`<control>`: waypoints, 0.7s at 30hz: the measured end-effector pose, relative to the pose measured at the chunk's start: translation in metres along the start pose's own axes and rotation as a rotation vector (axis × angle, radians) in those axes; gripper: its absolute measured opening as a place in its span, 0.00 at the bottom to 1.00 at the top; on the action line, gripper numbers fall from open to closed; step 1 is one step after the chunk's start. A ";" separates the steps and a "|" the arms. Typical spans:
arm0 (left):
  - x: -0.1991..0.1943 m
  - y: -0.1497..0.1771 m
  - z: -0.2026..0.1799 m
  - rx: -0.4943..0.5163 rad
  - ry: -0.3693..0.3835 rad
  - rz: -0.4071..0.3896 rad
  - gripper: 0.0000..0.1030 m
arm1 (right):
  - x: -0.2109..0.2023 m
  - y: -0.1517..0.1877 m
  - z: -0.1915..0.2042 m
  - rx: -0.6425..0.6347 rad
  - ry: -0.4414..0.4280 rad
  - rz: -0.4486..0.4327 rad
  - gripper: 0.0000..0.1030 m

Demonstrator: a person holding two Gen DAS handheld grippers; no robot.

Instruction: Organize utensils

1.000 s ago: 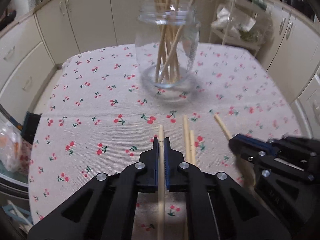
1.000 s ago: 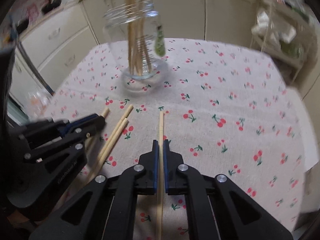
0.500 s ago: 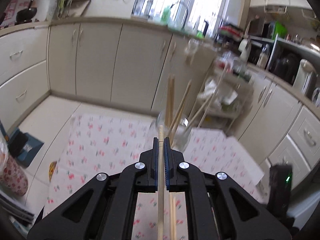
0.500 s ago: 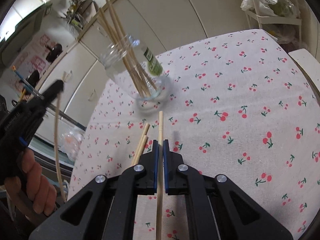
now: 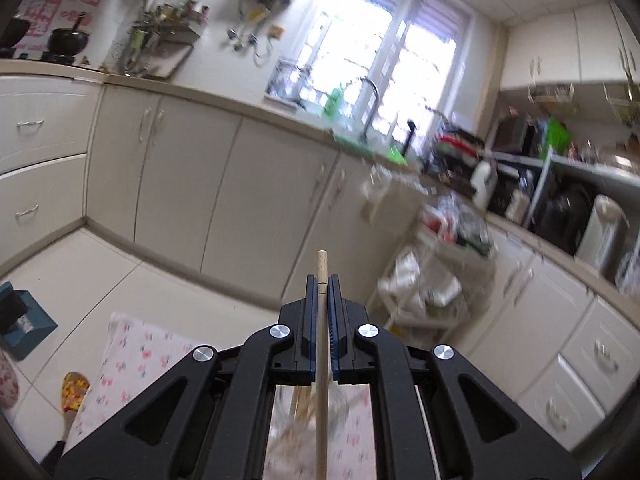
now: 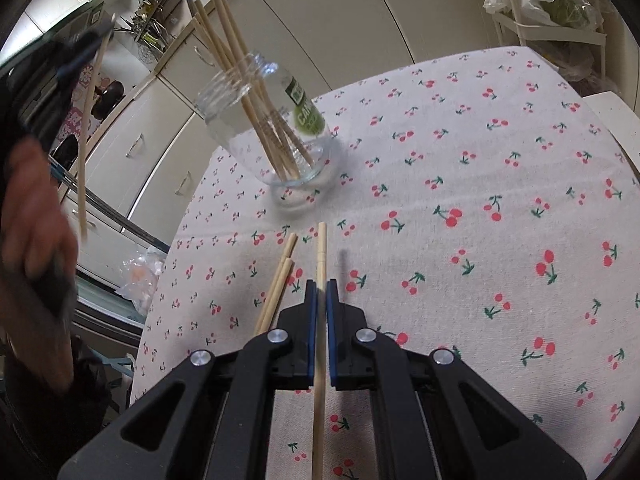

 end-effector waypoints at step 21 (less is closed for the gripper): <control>0.049 -0.038 0.012 -0.073 -0.077 -0.263 0.05 | 0.010 0.000 -0.006 -0.079 0.162 0.012 0.06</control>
Point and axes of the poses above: each gripper's, at about its wrist camera, not at the fingertips, and x roughly the way its jaws point, z to its left, y to its underside, the point moved 10 cm from there along x, roughly the way its jaws point, and after that the axes turned 13 degrees about z, right-handed, at the moved point
